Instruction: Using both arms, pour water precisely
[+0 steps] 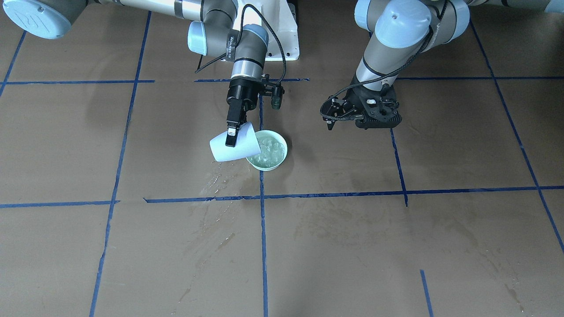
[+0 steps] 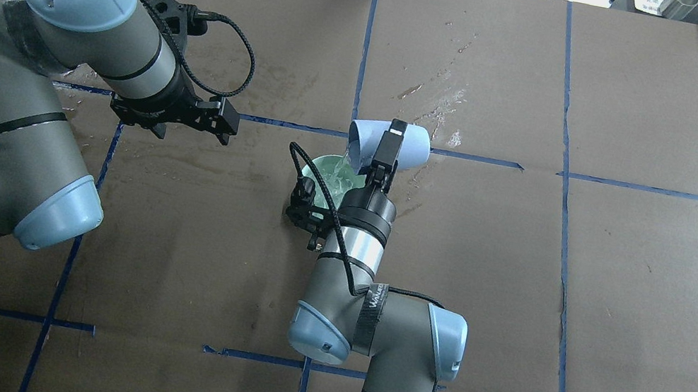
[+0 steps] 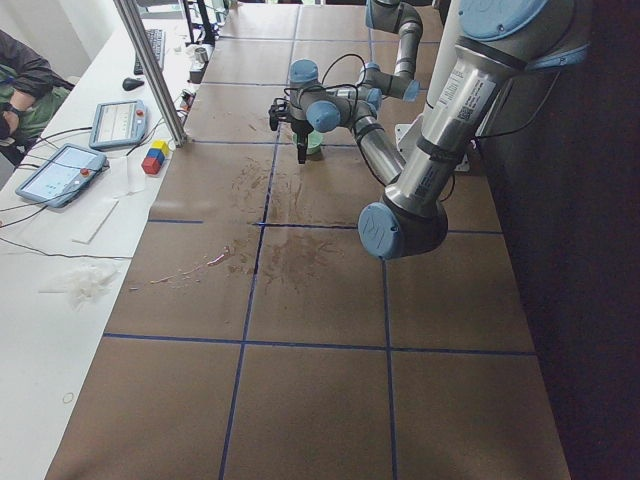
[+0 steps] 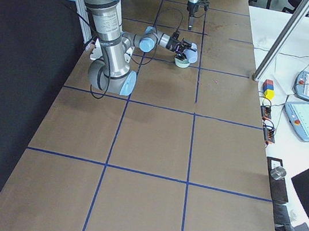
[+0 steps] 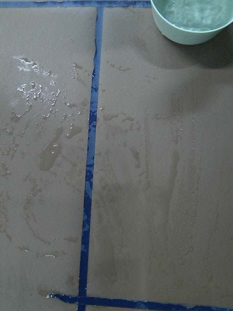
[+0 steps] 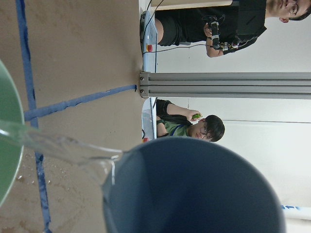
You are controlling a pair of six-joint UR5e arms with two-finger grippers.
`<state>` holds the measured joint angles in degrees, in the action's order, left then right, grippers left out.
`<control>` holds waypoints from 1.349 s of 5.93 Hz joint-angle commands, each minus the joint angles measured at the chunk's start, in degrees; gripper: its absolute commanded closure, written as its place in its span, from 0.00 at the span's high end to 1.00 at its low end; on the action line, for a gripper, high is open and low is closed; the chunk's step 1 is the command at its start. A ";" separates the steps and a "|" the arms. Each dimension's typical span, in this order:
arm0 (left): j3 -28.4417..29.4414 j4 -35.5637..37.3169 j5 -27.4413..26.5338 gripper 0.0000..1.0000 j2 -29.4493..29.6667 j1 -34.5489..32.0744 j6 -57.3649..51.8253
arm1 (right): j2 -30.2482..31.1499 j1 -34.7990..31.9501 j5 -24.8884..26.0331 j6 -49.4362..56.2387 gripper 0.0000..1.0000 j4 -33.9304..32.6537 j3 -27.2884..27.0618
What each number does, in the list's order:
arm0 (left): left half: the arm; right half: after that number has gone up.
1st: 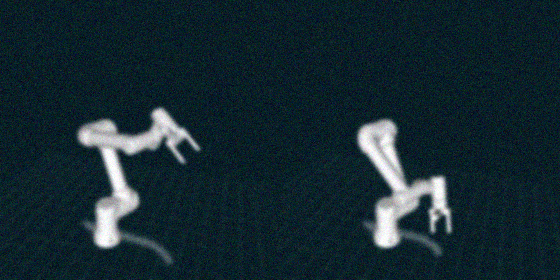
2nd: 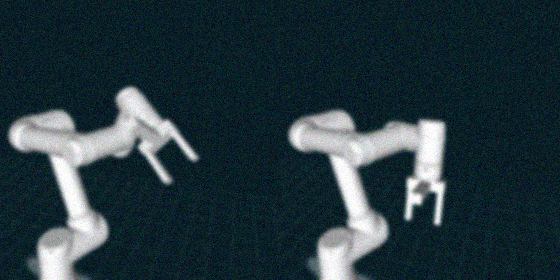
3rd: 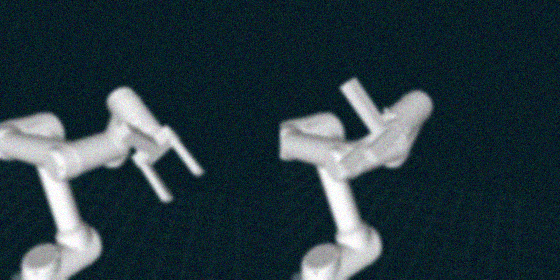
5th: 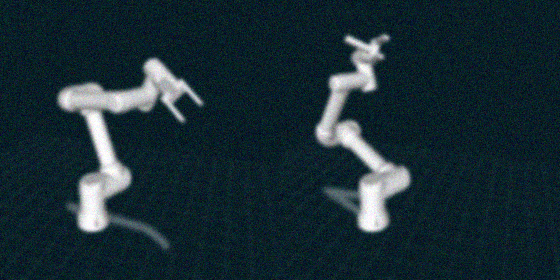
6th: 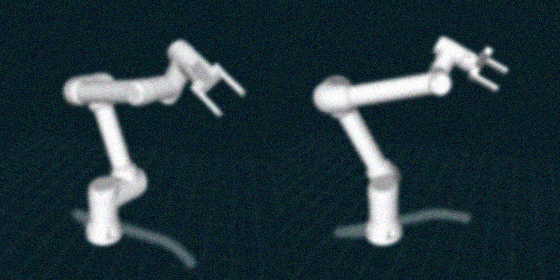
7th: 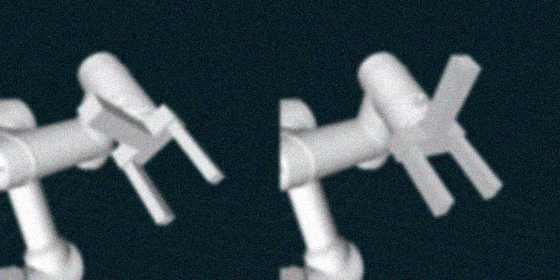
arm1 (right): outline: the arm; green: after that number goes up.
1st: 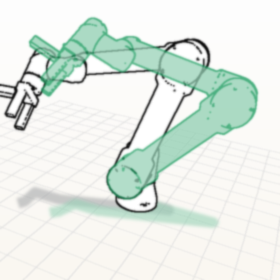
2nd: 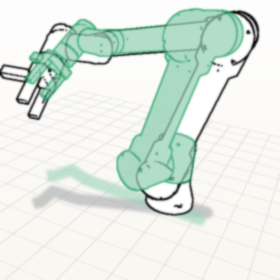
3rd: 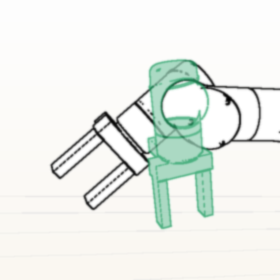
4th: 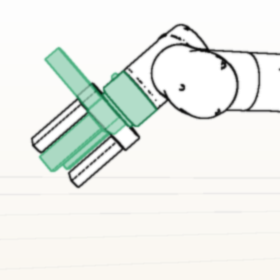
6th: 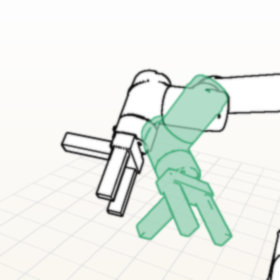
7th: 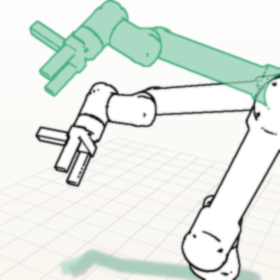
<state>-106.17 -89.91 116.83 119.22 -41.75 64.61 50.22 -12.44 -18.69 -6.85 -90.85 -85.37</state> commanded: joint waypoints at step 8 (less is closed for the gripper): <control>-0.44 0.00 -0.02 1.00 0.04 0.00 0.17 | 0.14 0.14 1.37 3.16 0.00 -0.20 0.29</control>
<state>-106.52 -89.91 116.83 119.22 -41.75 64.71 50.38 -12.31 -17.32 -3.69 -91.06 -85.08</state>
